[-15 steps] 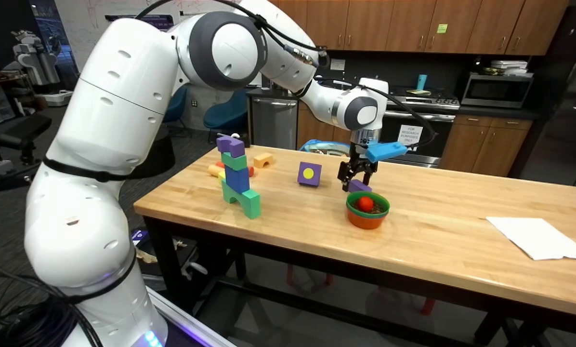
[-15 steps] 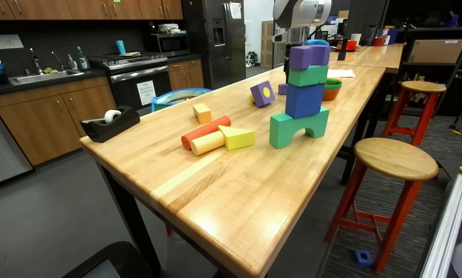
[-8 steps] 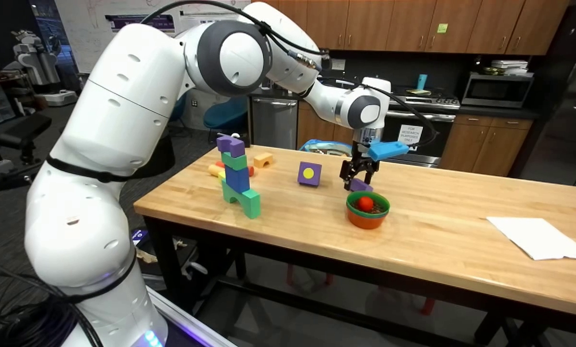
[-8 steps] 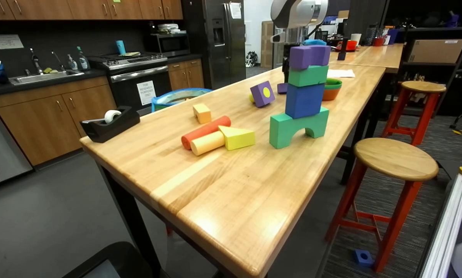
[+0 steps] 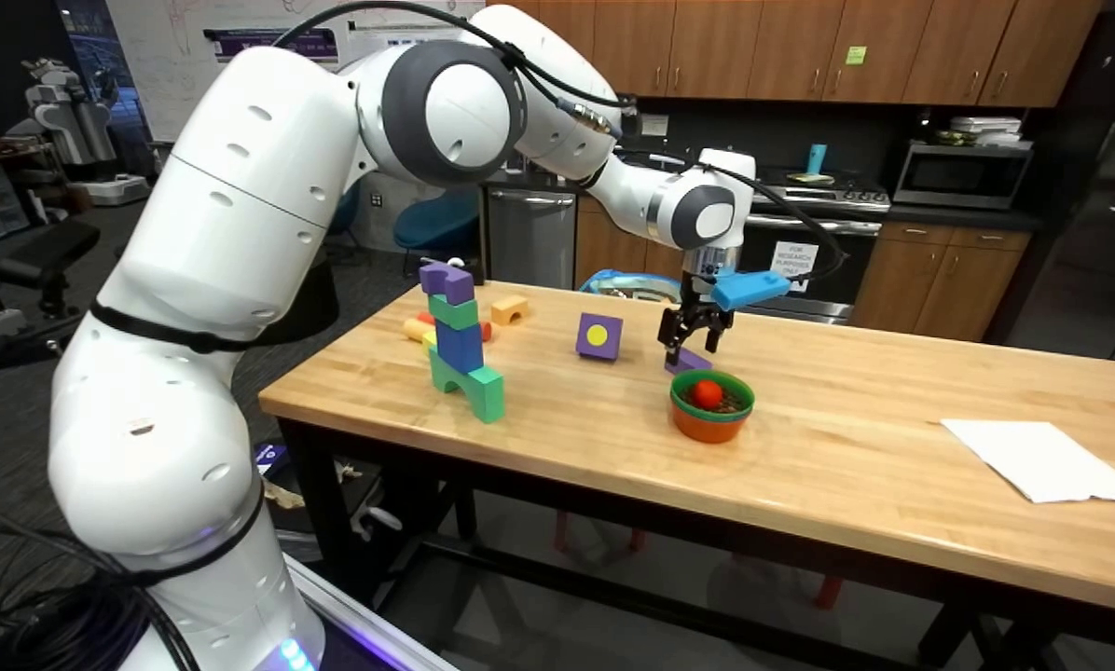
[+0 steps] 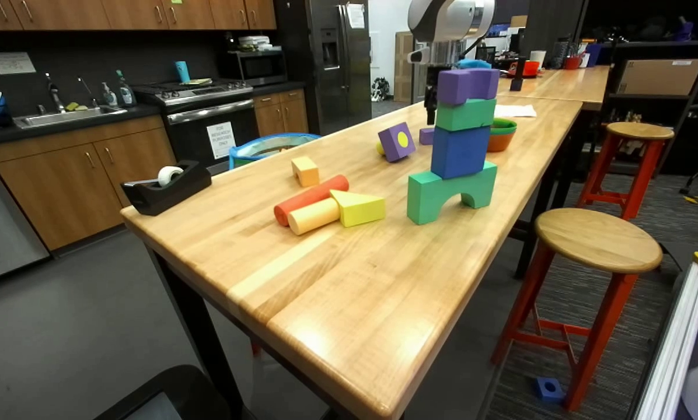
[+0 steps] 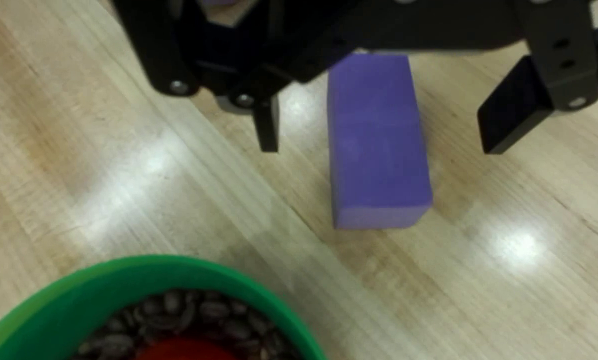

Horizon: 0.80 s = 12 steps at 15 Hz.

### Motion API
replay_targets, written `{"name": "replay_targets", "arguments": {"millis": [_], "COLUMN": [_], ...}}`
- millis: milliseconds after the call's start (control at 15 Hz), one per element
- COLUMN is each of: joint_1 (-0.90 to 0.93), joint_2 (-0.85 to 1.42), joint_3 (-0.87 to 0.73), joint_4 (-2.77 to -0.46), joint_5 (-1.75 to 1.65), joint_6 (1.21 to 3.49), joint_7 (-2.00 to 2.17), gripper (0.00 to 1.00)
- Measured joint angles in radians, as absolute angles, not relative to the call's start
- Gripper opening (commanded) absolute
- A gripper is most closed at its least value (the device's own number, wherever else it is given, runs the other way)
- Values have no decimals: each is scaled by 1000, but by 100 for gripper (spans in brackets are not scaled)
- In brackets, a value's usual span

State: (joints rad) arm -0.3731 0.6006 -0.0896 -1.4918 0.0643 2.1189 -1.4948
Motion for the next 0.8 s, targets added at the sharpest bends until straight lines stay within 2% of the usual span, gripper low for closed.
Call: {"name": "replay_targets", "arguments": {"millis": [800], "joint_1": [-373], "joint_2": [549], "joint_3": [-77], "joint_4": [-1582], "joint_5": [64], "joint_6": [2201], "joint_7": [-1506], "gripper": [100]}}
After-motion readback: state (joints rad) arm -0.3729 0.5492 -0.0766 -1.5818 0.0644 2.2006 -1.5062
